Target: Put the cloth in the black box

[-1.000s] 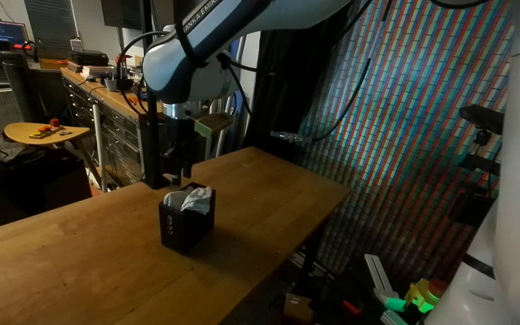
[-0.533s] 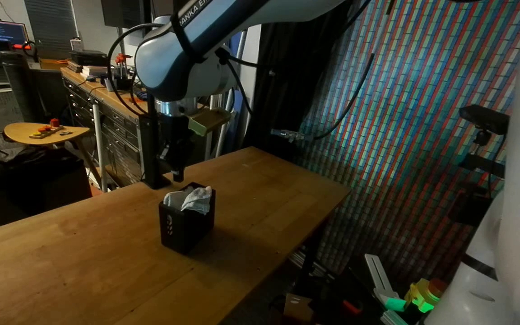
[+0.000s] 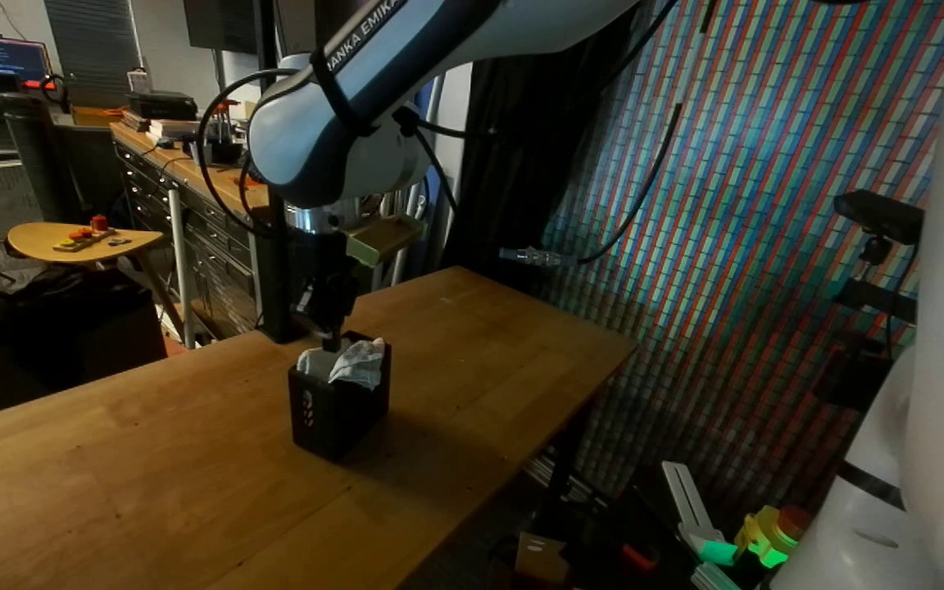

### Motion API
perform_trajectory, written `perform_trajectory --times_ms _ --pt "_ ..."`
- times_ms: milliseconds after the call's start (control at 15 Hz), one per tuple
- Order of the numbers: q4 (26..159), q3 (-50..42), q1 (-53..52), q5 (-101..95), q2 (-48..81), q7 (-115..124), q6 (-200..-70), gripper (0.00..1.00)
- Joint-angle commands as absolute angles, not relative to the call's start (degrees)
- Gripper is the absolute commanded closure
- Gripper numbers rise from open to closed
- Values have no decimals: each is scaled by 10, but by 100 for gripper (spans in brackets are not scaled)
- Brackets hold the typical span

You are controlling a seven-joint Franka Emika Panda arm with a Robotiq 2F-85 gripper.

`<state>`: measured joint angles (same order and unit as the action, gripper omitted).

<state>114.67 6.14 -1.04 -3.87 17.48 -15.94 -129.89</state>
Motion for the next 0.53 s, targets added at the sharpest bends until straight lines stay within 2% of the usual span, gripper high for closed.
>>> perform_trajectory --times_ms 0,467 --pt "1158 54 -11 -42 175 -166 -1311 99" --pt "1133 59 -1 -26 232 -194 -1344 99"
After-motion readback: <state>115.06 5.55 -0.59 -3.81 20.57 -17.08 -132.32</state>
